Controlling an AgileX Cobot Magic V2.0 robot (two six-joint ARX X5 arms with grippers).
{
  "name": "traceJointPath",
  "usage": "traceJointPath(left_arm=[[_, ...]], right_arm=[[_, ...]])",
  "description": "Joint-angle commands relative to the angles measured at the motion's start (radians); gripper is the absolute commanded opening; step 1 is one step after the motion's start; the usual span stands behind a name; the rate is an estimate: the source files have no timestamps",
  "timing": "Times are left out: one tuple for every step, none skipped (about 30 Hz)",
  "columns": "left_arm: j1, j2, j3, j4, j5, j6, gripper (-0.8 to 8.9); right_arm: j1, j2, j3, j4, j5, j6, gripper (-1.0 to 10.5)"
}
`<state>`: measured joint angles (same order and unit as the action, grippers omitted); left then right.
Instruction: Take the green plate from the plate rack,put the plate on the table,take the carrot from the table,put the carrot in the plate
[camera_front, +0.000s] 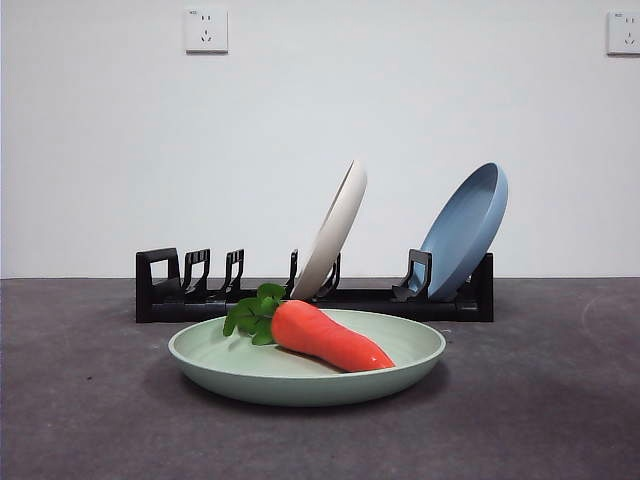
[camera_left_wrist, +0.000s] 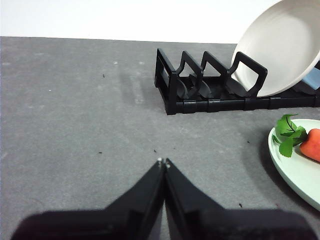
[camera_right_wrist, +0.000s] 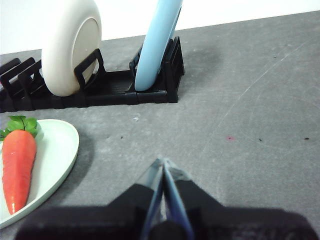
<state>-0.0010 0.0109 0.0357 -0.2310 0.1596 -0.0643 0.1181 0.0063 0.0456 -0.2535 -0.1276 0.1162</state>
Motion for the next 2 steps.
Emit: traceJointPath(left_arm=[[0.003,-0.003,-0.008,-0.013,0.0,-0.004,-0.03],[0.003,-0.003,-0.008,-0.013,0.0,-0.004,-0.03]], right_arm=[[0.001,0.0,-0.011,0.0,0.003,0.006,0.0],[0.001,0.0,-0.011,0.0,0.003,0.006,0.0]])
